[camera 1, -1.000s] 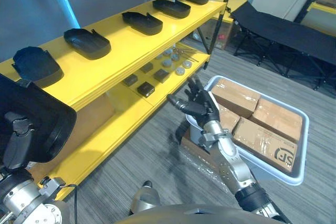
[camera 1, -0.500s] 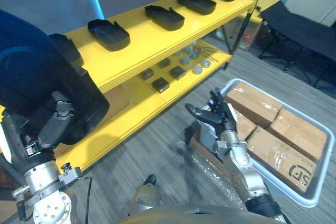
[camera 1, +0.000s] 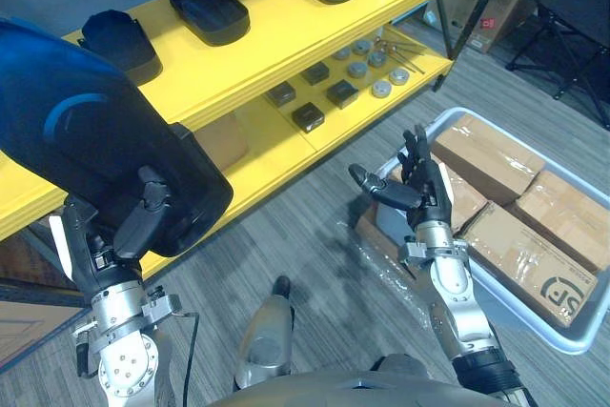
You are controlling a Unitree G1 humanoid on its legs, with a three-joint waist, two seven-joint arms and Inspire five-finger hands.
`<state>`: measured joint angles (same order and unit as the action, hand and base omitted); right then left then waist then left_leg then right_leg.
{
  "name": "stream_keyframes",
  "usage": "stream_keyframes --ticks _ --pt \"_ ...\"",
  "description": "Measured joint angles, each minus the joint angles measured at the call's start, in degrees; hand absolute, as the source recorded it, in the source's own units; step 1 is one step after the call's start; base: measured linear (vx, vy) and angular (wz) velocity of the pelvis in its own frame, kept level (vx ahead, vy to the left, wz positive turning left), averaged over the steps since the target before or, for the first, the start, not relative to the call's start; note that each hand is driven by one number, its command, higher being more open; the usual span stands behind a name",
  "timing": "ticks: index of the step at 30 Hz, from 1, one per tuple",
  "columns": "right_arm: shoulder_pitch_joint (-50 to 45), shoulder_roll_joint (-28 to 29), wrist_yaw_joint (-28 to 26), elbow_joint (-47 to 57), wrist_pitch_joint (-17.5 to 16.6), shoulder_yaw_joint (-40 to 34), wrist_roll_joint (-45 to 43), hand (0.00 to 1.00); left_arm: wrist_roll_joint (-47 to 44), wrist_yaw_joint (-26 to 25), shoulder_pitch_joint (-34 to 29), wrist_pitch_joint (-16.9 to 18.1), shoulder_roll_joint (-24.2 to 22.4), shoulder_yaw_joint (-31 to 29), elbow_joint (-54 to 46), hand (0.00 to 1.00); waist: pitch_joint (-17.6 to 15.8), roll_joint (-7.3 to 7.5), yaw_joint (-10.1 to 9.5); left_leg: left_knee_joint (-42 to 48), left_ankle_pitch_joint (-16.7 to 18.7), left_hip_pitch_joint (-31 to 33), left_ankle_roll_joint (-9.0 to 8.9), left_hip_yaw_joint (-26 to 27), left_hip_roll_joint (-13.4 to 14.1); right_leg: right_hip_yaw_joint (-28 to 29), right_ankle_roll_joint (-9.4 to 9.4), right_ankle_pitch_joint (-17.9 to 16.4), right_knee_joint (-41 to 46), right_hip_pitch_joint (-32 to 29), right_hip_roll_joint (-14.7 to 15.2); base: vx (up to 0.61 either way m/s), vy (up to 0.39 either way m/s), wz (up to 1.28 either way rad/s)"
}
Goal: Walk over and take three plastic housings, then place them on the shelf
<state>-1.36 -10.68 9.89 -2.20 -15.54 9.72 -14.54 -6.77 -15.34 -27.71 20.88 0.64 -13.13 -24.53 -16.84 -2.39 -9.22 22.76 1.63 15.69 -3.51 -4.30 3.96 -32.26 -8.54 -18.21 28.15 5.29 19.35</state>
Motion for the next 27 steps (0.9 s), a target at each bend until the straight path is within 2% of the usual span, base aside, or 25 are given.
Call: stream_keyframes --ticks 3,5,6,7,8,9,10,11,12,13,14,15,17,18,19,20,21,22,24,26,27 --pt "-0.14 1.86 0.07 -0.03 0.00 -0.03 1.01 1.00 0.12 -0.25 0.60 0.00 0.05 -0.71 -0.08 0.00 -0.07 0.88 -0.04 5.15 4.18 0.09 0.33 0.59 -1.42 0.16 -1.95 -1.66 0.48 2.17 1.72 0.06 0.119 0.05" --pt "-0.53 2.48 0.22 -0.30 0.02 -0.21 3.05 1.00 0.21 0.11 1.18 -0.02 0.84 -1.39 -0.30 0.00 0.59 2.39 0.01 6.16 6.16 -0.33 2.10 1.76 -2.61 0.01 -3.60 -0.95 -2.96 4.54 2.21 0.19 0.151 0.20" --pt "-0.99 2.30 0.16 -0.28 0.00 -0.71 3.04 1.00 0.22 0.34 2.36 0.04 1.67 -1.29 -0.32 0.00 1.45 2.60 0.37 6.29 6.88 -0.20 1.65 1.85 -3.00 2.25 -2.11 2.55 1.61 3.33 2.55 0.24 0.172 0.46" --pt "-1.00 2.22 0.19 -0.61 0.00 -1.62 3.07 1.00 0.50 0.68 4.59 0.04 2.07 -1.11 -0.43 0.00 1.64 2.54 0.64 5.80 6.58 -0.44 2.01 0.53 -3.54 6.12 2.67 7.28 9.12 -1.13 3.56 0.22 0.185 0.50" --pt "-0.94 2.30 0.21 -0.78 0.00 -2.22 3.12 1.00 0.68 0.69 5.45 0.07 2.44 -1.09 -0.73 0.00 1.68 2.55 0.99 4.96 6.58 -1.02 2.23 -0.12 -3.54 8.18 4.00 10.94 12.12 -3.33 3.58 0.19 0.223 0.48" --pt "-0.56 2.53 0.17 -1.22 -0.02 -3.02 3.14 1.00 1.29 0.36 6.46 0.15 3.85 -1.20 -1.21 0.00 1.73 2.90 1.51 2.17 6.22 -3.42 2.88 -0.89 -3.62 12.13 3.52 19.18 16.92 -6.14 3.48 0.19 0.134 0.28" --pt "-0.31 2.53 0.09 -1.41 -0.24 -3.55 3.13 1.00 1.80 0.00 7.09 0.15 4.65 -1.16 -1.24 0.00 1.80 2.94 1.86 0.84 5.95 -4.59 3.25 -1.56 -3.45 13.66 3.18 18.36 18.78 -7.11 3.15 0.26 0.100 0.41" --pt "0.45 2.34 -0.62 -1.37 -0.95 -4.90 3.10 1.00 2.73 -1.05 8.74 0.15 6.04 -1.02 -1.23 0.00 1.82 2.87 2.81 -0.79 5.72 -6.42 3.69 -3.21 -3.35 15.83 3.50 11.85 19.76 -8.53 0.72 0.26 0.055 0.57" --pt "1.56 1.73 -1.12 -1.26 -1.74 -6.36 3.10 1.00 2.72 -1.72 10.84 0.15 6.65 -0.83 -1.20 0.00 1.93 2.84 3.68 -2.21 5.62 -7.93 3.85 -4.74 -3.43 18.00 3.78 7.65 15.42 -9.10 -3.22 0.28 0.037 0.78" --pt "2.48 0.96 -1.85 -0.66 -1.76 -8.24 3.02 1.00 2.70 -2.03 13.09 0.15 6.72 -0.44 -0.92 0.00 2.31 2.79 4.46 -3.29 5.66 -8.68 3.93 -6.45 -3.77 20.43 4.14 5.52 7.97 -9.55 -7.49 0.26 0.000 0.76" --pt "2.54 0.37 -2.21 0.32 -1.76 -9.13 2.93 1.00 2.68 -2.17 14.27 0.15 6.78 -0.09 -0.63 0.00 2.60 2.90 4.81 -3.63 5.76 -8.72 4.09 -7.22 -4.12 21.89 4.40 5.12 4.28 -10.04 -9.21 0.25 -0.063 0.87" --pt "2.46 -1.30 -2.83 2.51 -1.90 -10.55 2.86 1.00 2.66 -2.47 16.08 0.15 6.78 0.67 -0.07 0.00 2.85 3.23 5.37 -3.91 5.57 -8.95 3.80 -9.18 -5.32 25.23 4.50 5.12 -0.64 -11.29 -11.79 0.26 -0.128 1.01" --pt "2.53 -3.96 -4.71 4.85 -2.40 -11.97 2.85 1.00 2.67 -3.20 16.57 0.11 6.72 1.76 0.66 0.00 3.05 3.42 6.55 -3.47 5.80 -9.51 3.32 -12.12 -7.12 28.35 4.75 5.80 -6.62 -11.85 -13.59 0.22 -0.164 1.05" --pt "2.70 -5.31 -5.53 5.99 -2.71 -12.29 2.85 1.00 2.62 -3.11 16.26 0.07 6.77 2.21 0.81 0.00 3.62 4.42 6.56 -2.70 6.61 -9.44 2.18 -13.44 -9.04 28.26 5.56 10.51 -10.22 -11.78 -13.19 0.17 -0.179 0.93" --pt "3.42 -6.27 -6.04 5.89 -2.69 -12.57 2.85 1.00 2.49 -2.83 16.13 0.01 5.90 2.86 1.44 0.00 3.96 3.70 6.68 -1.75 7.47 -9.25 1.44 -14.99 -9.40 27.15 4.65 12.25 -10.04 -11.07 -12.89 0.19 -0.209 0.86" --pt "3.98 -6.89 -6.12 5.68 -2.59 -12.47 2.84 1.00 2.21 -2.64 15.61 -0.34 5.48 3.60 1.55 0.00 4.46 2.88 6.35 -1.51 7.76 -9.10 1.00 -15.25 -8.79 25.93 4.79 12.46 -11.25 -10.06 -13.47 0.18 -0.186 0.72" --pt "6.35 -7.69 -7.02 5.42 -2.50 -12.40 2.71 1.00 2.07 -1.79 14.15 -0.46 5.09 4.11 1.53 0.00 5.24 1.55 5.34 -1.94 8.35 -9.13 0.58 -15.40 -7.05 23.99 5.68 12.96 -14.16 -8.19 -14.85 0.17 -0.162 0.49" --pt "7.44 -7.76 -7.43 5.41 -2.51 -12.39 2.32 1.00 1.95 -1.53 13.67 -0.51 5.08 4.12 1.55 0.00 5.39 1.29 5.01 -2.30 8.31 -9.14 0.53 -14.99 -6.42 23.33 5.89 13.09 -14.88 -7.67 -15.26 0.14 -0.155 0.51" --pt "10.06 -7.89 -8.63 5.41 -2.56 -12.44 0.91 1.00 1.82 -0.84 13.40 -0.79 4.94 4.22 1.73 0.00 5.48 1.20 4.64 -3.72 7.39 -8.94 0.02 -12.54 -4.95 20.50 6.64 13.03 -16.48 -6.11 -15.75 0.10 -0.137 0.71" --pt "10.73 -7.99 -8.83 5.43 -2.63 -12.86 0.66 1.00 1.25 0.27 13.44 -0.78 4.92 4.23 2.05 0.00 5.49 1.23 4.84 -4.92 6.07 -8.06 0.79 -5.92 -3.22 17.34 7.05 12.78 -17.24 -4.94 -15.42 0.06 -0.085 0.90" --pt "10.16 -7.94 -8.30 5.43 -2.62 -13.34 0.70 1.00 -0.03 1.46 13.56 -0.74 4.88 4.41 2.36 0.00 5.48 1.24 4.89 -4.94 5.33 -7.52 1.81 -1.03 -2.31 15.41 7.31 12.62 -17.30 -4.50 -15.03 0.03 -0.040 0.92"
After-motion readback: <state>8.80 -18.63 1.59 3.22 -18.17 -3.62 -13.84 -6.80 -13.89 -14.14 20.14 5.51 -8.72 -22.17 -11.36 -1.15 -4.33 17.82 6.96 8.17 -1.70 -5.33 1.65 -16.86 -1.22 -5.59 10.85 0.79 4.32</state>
